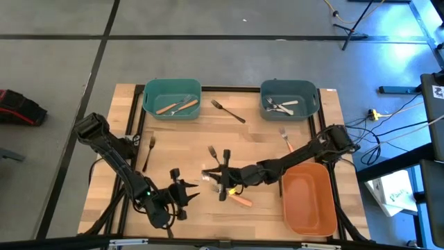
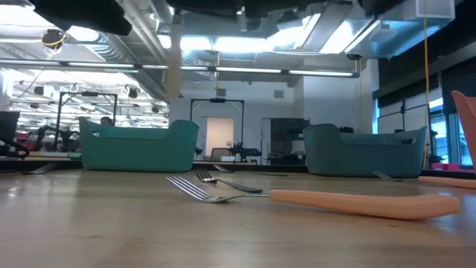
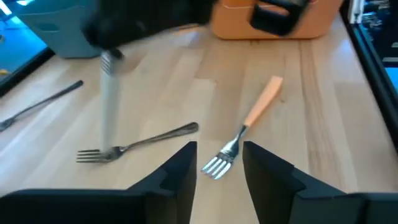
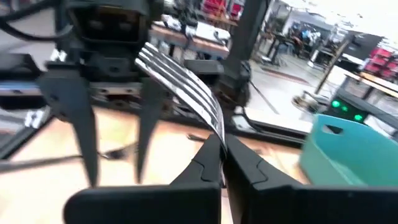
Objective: Sort silverware by color (type)
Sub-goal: Put the white fork into the blue bin
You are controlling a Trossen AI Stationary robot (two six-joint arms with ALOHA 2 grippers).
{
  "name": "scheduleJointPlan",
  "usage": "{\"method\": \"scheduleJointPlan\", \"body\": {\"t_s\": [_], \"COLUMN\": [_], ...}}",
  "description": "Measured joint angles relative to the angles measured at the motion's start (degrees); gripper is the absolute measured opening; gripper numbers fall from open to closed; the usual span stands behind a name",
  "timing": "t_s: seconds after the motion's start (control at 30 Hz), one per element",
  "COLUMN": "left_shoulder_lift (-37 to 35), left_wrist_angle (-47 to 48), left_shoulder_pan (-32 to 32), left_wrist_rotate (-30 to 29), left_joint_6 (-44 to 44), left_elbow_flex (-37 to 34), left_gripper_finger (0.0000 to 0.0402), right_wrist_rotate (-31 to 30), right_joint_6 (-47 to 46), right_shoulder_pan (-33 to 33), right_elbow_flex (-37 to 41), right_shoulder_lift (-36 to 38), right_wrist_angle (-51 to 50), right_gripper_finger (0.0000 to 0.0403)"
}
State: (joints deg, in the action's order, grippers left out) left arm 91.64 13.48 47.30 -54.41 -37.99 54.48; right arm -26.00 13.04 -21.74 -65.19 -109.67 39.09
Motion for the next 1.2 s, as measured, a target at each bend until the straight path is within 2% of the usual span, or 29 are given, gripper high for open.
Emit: {"method": "scheduleJointPlan", "body": {"t_s": [0.13,0.3,0.43,0.6,0.83,1.0,1.2], "left_shoulder_lift": [1.26,4.39,6.83,8.3,8.3,8.3,8.3], "left_wrist_angle": [0.07,0.08,-0.07,-0.6,-0.75,-0.75,-0.72], "left_shoulder_pan": [0.8,0.95,1.0,1.0,0.95,0.95,0.98], "left_wrist_rotate": [-0.03,0.17,0.7,1.09,1.04,1.41,1.42], "left_joint_6": [-0.58,-1.91,-2.48,-2.56,-2.45,-2.52,-2.44], "left_elbow_flex": [0.0,0.0,0.0,0.0,0.0,0.0,0.0], "left_gripper_finger": [0.0127,0.0127,0.0127,0.0127,0.0128,0.0128,0.0128], "right_wrist_rotate": [-3.71,-12.63,-16.53,-17.18,-17.0,-16.85,-11.56], "right_joint_6": [0.54,0.76,-3.33,-10.12,-15.7,-16.35,-15.74], "right_shoulder_pan": [0.02,0.05,1.09,5.61,16.05,23.91,34.8], "right_elbow_flex": [-0.02,0.0,0.0,-0.01,0.0,0.89,6.2], "right_shoulder_lift": [5.21,13.98,21.86,30.51,36.32,36.61,36.59], "right_wrist_angle": [-9.87,-27.22,-40.95,-56.94,-72.88,-78.38,-77.28], "right_gripper_finger": [0.0001,0.0,0.0,0.0,0.0,0.0,0.0]}}
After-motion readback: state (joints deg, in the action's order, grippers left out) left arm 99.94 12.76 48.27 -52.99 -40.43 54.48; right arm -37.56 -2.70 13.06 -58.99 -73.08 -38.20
